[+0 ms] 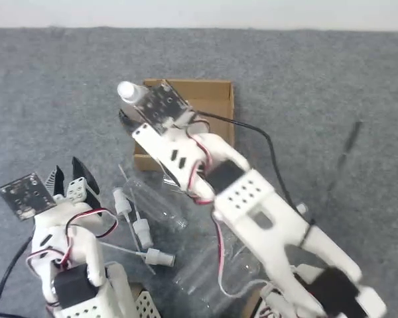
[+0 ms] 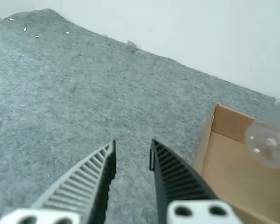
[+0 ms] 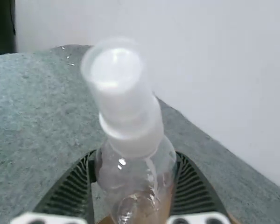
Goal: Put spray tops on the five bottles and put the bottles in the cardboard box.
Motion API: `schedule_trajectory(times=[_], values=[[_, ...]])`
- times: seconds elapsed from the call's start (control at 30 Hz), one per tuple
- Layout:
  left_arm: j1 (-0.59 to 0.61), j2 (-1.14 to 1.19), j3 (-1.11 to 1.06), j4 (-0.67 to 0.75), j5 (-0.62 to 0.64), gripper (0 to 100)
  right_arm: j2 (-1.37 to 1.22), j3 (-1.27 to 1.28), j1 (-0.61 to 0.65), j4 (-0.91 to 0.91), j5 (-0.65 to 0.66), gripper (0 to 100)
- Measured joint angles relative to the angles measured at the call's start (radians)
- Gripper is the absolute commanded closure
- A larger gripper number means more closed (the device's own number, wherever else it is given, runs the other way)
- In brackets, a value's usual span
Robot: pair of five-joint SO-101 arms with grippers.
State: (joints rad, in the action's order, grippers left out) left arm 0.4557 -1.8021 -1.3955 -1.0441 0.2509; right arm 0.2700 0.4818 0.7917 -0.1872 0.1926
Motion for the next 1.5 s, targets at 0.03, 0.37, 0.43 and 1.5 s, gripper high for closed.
schedule_trajectory(times=[0.03,0.37,0.43,1.5], values=[[0.0,0.0,0.0,0.0,0.0,88,-0.035,-0.02,0.0,0.012,0.0,98.9],[0.0,0.0,0.0,0.0,0.003,88,-0.321,-0.189,-0.051,0.107,-0.005,98.9],[0.0,0.0,0.0,0.0,0.003,88,-0.367,-0.224,-0.051,0.107,-0.005,98.9],[0.0,0.0,0.0,0.0,0.003,88,-1.059,-0.812,-0.164,0.107,-0.175,98.3]])
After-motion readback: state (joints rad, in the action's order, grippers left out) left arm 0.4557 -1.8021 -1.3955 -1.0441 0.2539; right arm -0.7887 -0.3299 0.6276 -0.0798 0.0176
